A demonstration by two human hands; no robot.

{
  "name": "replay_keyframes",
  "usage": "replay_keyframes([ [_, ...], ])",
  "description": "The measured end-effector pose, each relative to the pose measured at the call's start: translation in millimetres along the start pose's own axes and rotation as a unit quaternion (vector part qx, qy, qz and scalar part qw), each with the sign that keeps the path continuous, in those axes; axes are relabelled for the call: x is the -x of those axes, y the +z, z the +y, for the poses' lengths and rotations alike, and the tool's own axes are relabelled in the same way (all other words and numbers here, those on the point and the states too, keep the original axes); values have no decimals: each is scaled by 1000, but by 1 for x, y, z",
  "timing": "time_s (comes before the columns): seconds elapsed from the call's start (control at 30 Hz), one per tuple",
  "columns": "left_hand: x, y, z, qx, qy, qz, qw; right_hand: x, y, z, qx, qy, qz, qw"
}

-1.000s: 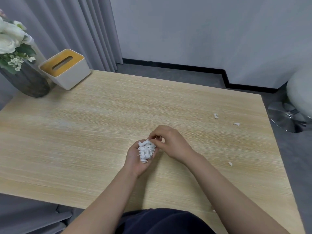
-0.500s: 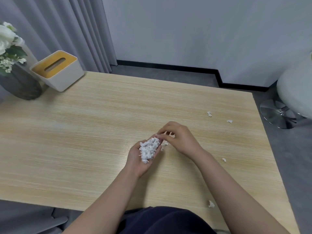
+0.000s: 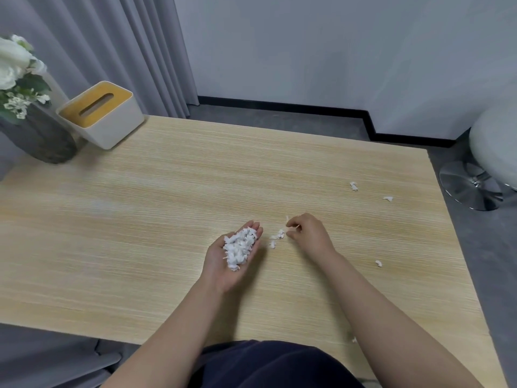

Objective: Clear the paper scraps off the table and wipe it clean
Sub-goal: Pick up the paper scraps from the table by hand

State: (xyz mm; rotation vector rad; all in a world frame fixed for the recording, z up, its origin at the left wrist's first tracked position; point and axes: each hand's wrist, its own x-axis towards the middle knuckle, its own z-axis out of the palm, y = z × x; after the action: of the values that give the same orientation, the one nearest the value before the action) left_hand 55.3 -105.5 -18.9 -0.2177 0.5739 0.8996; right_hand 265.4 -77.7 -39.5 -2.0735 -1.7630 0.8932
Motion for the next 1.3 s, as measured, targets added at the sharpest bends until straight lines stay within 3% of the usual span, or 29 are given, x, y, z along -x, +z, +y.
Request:
replay_keyframes([
  [0.2,6,-6,4,11,11,-10,1000,-16,10,6,-27,31,58,997],
  [0.37,11,-9,8,12,12,-7,1000,-29,18,1,7,35,0,999],
  [0.67,15,-9,8,5,24,19,1000,-35,15,4,103,-10,-9,995],
  [0.77,15,-11,7,19,19,7,1000,-35,10,7,54,-4,-8,999],
  [0.87,12,-11,6,6,21,62,998,-28,-2,6,-65,23,47,996],
  [0.97,8,-11,3,13,13,68,997,-19,-14,12,-111,43,79,990],
  [1.13,6,-9,0,-15,11,77,997,-6,-11,29,-90,56,77,991],
  [1.3,3,-16,1,-4,7,105,994,-6,3,26,-26,12,42,999],
])
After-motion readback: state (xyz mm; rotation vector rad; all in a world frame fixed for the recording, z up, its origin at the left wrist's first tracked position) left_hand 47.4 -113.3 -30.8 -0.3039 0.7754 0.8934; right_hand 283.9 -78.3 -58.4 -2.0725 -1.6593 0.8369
